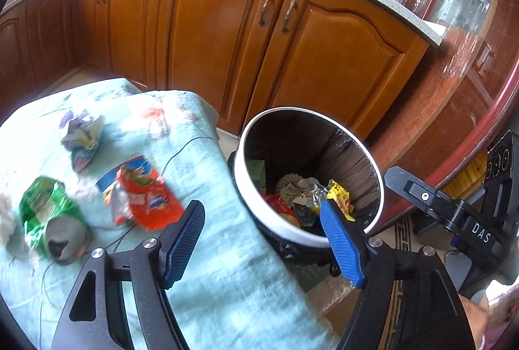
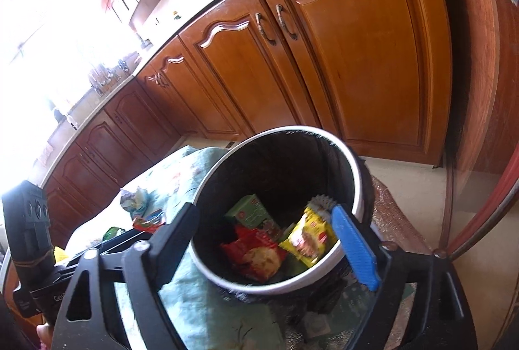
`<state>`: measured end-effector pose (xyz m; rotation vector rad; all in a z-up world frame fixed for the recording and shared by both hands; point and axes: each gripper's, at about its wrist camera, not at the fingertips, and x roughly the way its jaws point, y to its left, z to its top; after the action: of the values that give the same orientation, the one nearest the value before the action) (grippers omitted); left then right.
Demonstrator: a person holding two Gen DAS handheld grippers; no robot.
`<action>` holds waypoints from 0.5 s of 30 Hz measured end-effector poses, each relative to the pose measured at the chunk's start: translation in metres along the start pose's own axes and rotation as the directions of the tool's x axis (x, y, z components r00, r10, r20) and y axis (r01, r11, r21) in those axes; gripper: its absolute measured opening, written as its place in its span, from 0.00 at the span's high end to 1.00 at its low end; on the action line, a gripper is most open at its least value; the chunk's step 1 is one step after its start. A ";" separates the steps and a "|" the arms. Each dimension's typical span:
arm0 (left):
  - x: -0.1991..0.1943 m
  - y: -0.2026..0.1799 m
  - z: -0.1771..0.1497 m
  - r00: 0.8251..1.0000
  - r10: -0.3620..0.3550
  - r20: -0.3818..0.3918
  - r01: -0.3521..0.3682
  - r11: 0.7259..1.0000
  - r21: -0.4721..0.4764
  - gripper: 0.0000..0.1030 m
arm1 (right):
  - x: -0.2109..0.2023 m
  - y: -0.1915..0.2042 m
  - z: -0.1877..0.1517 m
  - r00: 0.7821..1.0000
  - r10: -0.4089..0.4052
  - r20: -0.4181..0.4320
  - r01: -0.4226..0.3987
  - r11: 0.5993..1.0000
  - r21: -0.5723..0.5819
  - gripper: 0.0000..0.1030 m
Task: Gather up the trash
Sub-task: 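Open both tools to drop the two bags into the bin, then move both open tools back over the remaining trash on the table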
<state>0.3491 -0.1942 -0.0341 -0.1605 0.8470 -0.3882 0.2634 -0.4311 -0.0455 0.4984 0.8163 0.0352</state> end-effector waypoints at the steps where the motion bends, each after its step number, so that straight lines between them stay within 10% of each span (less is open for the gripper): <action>1: -0.005 0.003 -0.005 1.000 0.004 0.006 -0.004 1.000 -0.004 0.28 | -0.001 0.003 -0.003 1.000 0.004 0.001 -0.004 1.000 0.001 0.10; 15: -0.075 0.062 -0.071 0.998 0.066 0.014 -0.064 0.992 -0.110 0.27 | -0.011 0.058 -0.057 0.997 0.076 -0.015 -0.077 0.996 -0.036 0.06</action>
<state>0.2679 -0.1063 -0.0465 -0.2370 0.8538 -0.2794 0.2248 -0.3585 -0.0448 0.4950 0.8080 0.1242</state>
